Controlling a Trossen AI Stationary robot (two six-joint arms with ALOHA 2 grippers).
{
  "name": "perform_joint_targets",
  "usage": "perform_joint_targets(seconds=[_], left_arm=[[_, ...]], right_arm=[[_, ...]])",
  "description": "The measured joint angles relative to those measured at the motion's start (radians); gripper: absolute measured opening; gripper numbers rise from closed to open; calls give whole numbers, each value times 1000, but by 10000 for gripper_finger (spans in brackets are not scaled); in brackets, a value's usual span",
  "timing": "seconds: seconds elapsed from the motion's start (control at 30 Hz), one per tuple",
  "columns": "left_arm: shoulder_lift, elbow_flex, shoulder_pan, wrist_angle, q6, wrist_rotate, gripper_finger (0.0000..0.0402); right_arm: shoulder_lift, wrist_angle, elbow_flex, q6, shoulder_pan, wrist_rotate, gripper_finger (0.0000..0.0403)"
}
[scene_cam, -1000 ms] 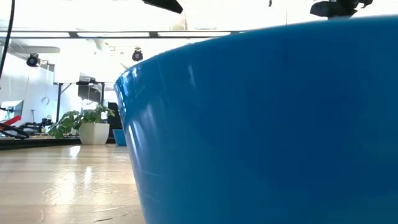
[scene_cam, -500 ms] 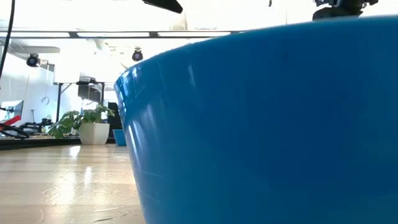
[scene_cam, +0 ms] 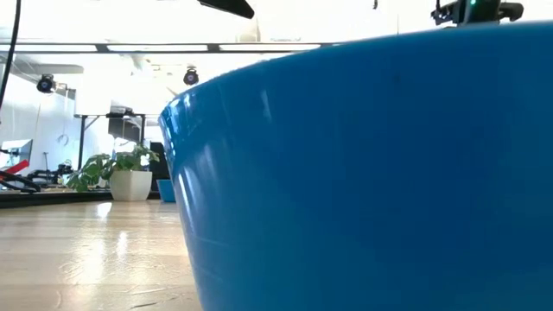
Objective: Pick & Place Mini bowls
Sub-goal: Stack the purple bowl on the stacked purple bowls on the shelf
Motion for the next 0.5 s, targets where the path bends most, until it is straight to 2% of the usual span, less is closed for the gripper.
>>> perform_joint_targets(seconds=[0.3,0.5], left_arm=[[0,0,0,1,-6,1,59],[0,0,0,1,-9,1,59]], right_arm=[[0,8,-15,-6,0,1,16],[0,9,-15,-8,0,1,47]])
